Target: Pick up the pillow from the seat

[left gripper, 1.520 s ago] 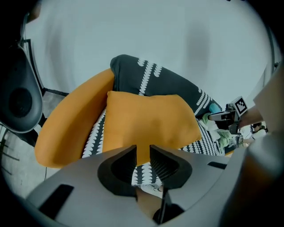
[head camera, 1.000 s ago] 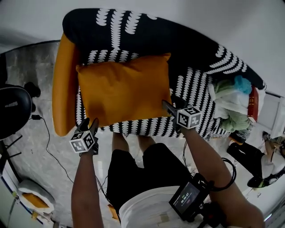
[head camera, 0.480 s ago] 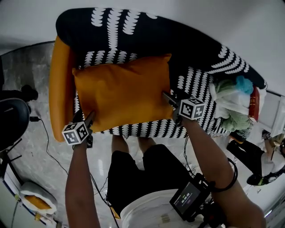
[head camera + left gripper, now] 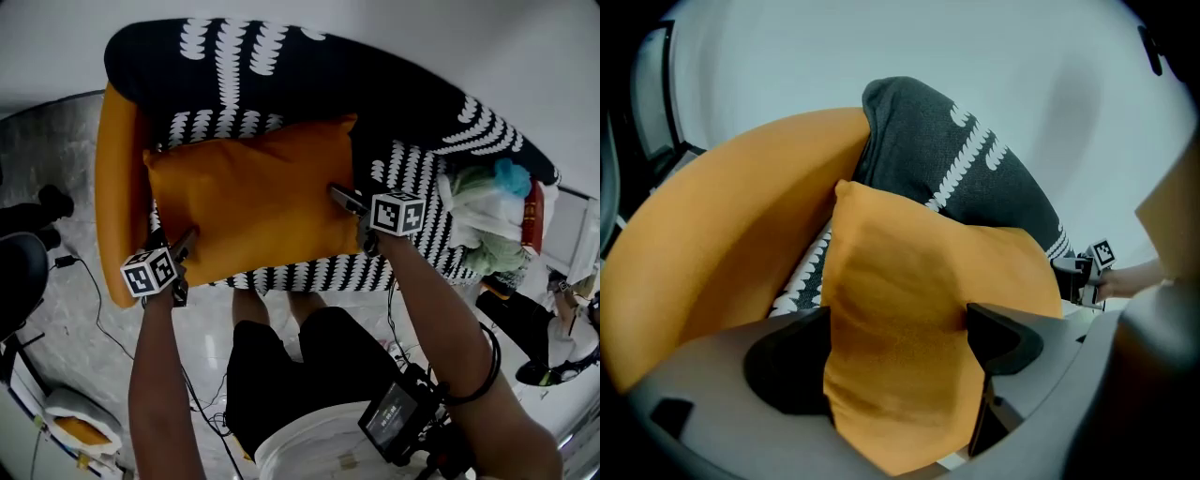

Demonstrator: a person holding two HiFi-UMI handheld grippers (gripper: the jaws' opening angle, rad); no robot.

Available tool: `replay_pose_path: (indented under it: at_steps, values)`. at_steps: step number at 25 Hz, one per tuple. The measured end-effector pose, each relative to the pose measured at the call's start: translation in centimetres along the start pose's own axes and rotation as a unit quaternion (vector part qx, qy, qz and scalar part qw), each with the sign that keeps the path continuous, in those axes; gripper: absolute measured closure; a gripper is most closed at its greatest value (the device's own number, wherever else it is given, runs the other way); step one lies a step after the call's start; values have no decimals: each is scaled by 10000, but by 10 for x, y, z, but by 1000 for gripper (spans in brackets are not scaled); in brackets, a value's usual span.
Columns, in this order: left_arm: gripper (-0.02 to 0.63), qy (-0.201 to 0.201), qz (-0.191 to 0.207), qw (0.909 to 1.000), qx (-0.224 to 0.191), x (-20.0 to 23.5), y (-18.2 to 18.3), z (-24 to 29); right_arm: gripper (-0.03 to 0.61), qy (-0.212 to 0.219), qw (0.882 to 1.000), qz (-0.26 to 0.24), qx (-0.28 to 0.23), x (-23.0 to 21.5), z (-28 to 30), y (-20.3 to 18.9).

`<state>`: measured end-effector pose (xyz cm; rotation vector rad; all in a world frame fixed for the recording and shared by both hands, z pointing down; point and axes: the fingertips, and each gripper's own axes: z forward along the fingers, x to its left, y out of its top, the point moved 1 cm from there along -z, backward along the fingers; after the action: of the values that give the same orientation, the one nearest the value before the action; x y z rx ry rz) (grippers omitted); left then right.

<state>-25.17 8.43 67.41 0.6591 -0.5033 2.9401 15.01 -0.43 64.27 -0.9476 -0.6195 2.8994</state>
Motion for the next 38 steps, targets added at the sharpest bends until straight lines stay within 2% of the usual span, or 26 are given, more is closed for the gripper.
replay_pose_path:
  at_steps: [2,5,8,10,12,15,19,22,30,34,38]
  values:
    - [170,-118,-22,9999,38,0,1,3,172,50,9998,191,96,-1,4,-2]
    - [170,-427,-80,9990,60,-1,1,9,173,161,9971,729,167,-4,10,-10]
    - [180,-678,-177,9974,151,-1,-2,15,200,285,9960,805,250,-2,13,-17]
    - [238,-749,-163,9969,153,-4,-4,16,268,326,9961,716,394,2,16,-20]
    - [315,-732,-172,9971,95,-6,-4,14,308,321,9963,629,495,7,17,-22]
    - [401,-600,-195,9980,40,-10,-5,11,341,262,9971,484,528,9,14,-23]
    - [499,-437,23,9990,-84,-23,-7,3,380,154,9985,174,490,11,2,-25]
    - [543,-360,183,9989,-248,-30,-10,-8,399,237,9987,83,432,22,-5,-31]
    - [560,-48,208,9988,-440,-42,-33,-36,414,412,9988,-190,168,34,-35,-49]
    - [561,4,227,9988,-431,-52,-41,-56,414,442,9988,-164,161,40,-50,-53]
    - [561,12,82,9990,-431,-63,-52,-81,414,502,9985,-135,185,50,-69,-58]
